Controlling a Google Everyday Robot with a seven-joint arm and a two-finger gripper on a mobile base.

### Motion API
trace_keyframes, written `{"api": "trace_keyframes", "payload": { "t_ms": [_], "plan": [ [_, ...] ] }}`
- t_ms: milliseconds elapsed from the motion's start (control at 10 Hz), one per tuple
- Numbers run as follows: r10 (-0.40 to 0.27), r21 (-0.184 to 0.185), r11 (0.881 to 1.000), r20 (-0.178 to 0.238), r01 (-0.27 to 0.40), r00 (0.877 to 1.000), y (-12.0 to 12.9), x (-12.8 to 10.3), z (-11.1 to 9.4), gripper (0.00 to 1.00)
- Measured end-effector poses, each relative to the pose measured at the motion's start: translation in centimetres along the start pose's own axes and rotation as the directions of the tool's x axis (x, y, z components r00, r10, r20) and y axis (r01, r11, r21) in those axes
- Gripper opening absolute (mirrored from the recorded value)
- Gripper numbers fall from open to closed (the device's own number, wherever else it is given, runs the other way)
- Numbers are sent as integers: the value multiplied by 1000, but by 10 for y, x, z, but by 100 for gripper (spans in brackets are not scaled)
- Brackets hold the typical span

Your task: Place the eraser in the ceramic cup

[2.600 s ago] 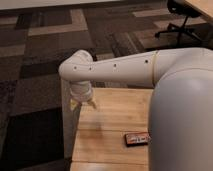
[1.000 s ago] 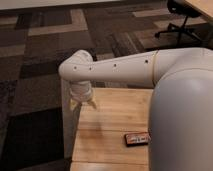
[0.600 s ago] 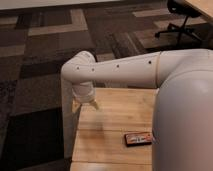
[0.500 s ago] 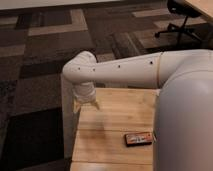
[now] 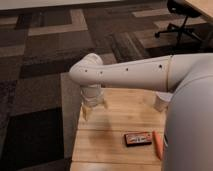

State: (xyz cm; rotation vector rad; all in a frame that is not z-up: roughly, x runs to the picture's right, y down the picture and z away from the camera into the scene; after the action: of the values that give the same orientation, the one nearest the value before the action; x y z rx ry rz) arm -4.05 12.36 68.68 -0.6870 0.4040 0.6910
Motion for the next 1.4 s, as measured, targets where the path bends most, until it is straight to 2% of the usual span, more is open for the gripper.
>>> {"api": "trace_keyframes", "payload": {
  "t_ms": [100, 200, 300, 400, 500, 1000, 1200, 1300, 1400],
  "plan": [
    [-133, 45, 990, -5, 133, 991, -8, 3, -3, 65],
    [-235, 72, 969, 4, 234, 972, -10, 1, -3, 65],
    [-325, 92, 942, 13, 322, 946, -11, -1, -2, 65],
    [-348, 96, 934, 16, 345, 937, -11, -2, -1, 65],
    [-357, 98, 930, 17, 353, 934, -11, -2, -1, 65],
    [-357, 98, 930, 17, 354, 934, -11, -2, -1, 65],
    [-363, 90, 929, 37, 358, 931, -14, 5, 7, 65],
    [-369, 90, 927, 45, 364, 928, -15, 8, 9, 65],
    [-391, 92, 918, 65, 385, 918, -17, 15, 14, 65]
  ]
}}
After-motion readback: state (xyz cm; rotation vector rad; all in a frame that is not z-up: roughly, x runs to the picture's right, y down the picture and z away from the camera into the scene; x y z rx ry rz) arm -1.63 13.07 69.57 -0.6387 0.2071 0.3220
